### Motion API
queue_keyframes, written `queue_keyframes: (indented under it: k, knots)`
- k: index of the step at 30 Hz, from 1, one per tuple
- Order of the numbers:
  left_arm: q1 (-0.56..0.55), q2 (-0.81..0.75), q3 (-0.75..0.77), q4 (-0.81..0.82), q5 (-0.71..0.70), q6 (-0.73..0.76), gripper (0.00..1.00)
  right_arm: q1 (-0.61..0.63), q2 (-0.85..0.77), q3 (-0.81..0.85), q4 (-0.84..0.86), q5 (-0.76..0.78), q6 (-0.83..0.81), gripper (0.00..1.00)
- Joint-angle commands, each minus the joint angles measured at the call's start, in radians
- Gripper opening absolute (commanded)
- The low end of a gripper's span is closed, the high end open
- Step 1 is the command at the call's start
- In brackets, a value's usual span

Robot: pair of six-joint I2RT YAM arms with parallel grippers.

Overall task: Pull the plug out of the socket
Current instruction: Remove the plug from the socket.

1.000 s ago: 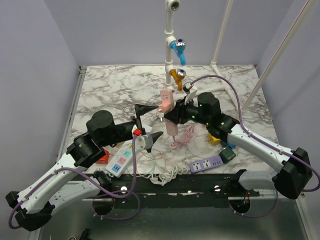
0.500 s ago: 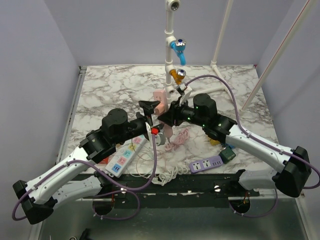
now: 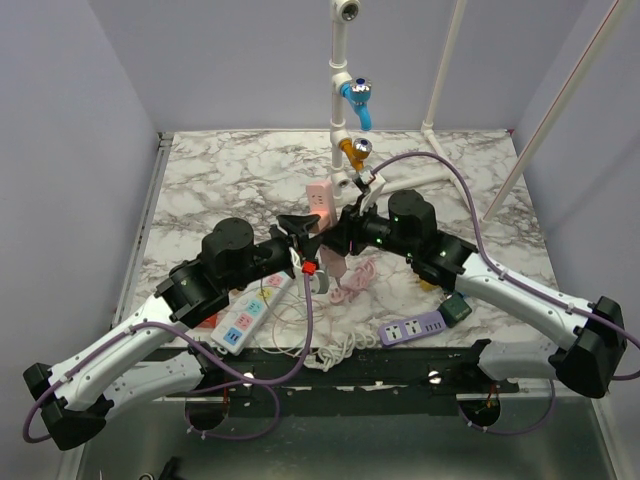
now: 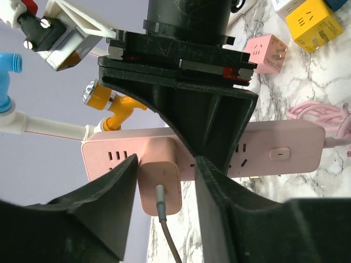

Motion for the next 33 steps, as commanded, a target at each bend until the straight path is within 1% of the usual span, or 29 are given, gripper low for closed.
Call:
queue_keyframes:
  k: [1, 5, 8, 12, 15, 17, 18, 19, 21, 24, 25, 28, 30, 33]
  knots:
    - [-0.002, -0.005, 0.023, -0.008, -0.037, 0.003, 0.51, 0.026, -0.049, 0.034, 0.038, 0.018, -0.008, 0.01]
    - [-0.002, -0.005, 0.020, -0.009, -0.043, 0.007, 0.56, 0.041, -0.060, 0.034, 0.033, 0.034, -0.011, 0.01]
    - [-0.002, -0.001, 0.014, 0.002, -0.055, 0.018, 0.55, 0.051, -0.064, 0.036, 0.029, 0.043, -0.014, 0.01]
    - [-0.002, -0.003, 0.013, 0.021, -0.070, 0.018, 0.36, 0.058, -0.068, 0.029, 0.023, 0.054, -0.019, 0.01]
    - [-0.002, -0.003, 0.011, 0.036, -0.085, 0.018, 0.16, 0.063, -0.069, 0.021, 0.020, 0.058, -0.022, 0.01]
    - [-0.002, -0.005, 0.009, 0.041, -0.088, 0.018, 0.06, 0.068, -0.068, 0.017, 0.021, 0.058, -0.023, 0.01]
    - [-0.002, -0.005, 0.009, 0.040, -0.087, 0.018, 0.02, 0.069, -0.068, 0.016, 0.022, 0.057, -0.022, 0.01]
    - [-0.002, -0.005, 0.008, 0.043, -0.089, 0.018, 0.00, 0.070, -0.068, 0.016, 0.023, 0.059, -0.020, 0.03]
    - [-0.002, -0.006, 0.003, 0.051, -0.090, 0.018, 0.00, 0.071, -0.069, 0.017, 0.027, 0.057, -0.016, 0.14]
    - [-0.002, -0.009, 0.000, 0.066, -0.097, 0.018, 0.00, 0.072, -0.083, 0.002, 0.037, 0.057, -0.006, 0.46]
    - [-0.002, -0.011, 0.000, 0.071, -0.098, 0.016, 0.00, 0.072, -0.094, -0.010, 0.047, 0.059, 0.000, 0.55]
    - [-0.002, -0.017, 0.000, 0.077, -0.101, 0.014, 0.00, 0.071, -0.133, -0.079, 0.086, 0.061, 0.020, 0.88]
    - [-0.001, -0.022, 0.004, 0.079, -0.101, 0.009, 0.00, 0.072, -0.160, -0.127, 0.118, 0.069, 0.037, 0.96]
    - [-0.001, -0.027, 0.009, 0.082, -0.098, 0.002, 0.00, 0.072, -0.175, -0.169, 0.151, 0.080, 0.046, 0.99]
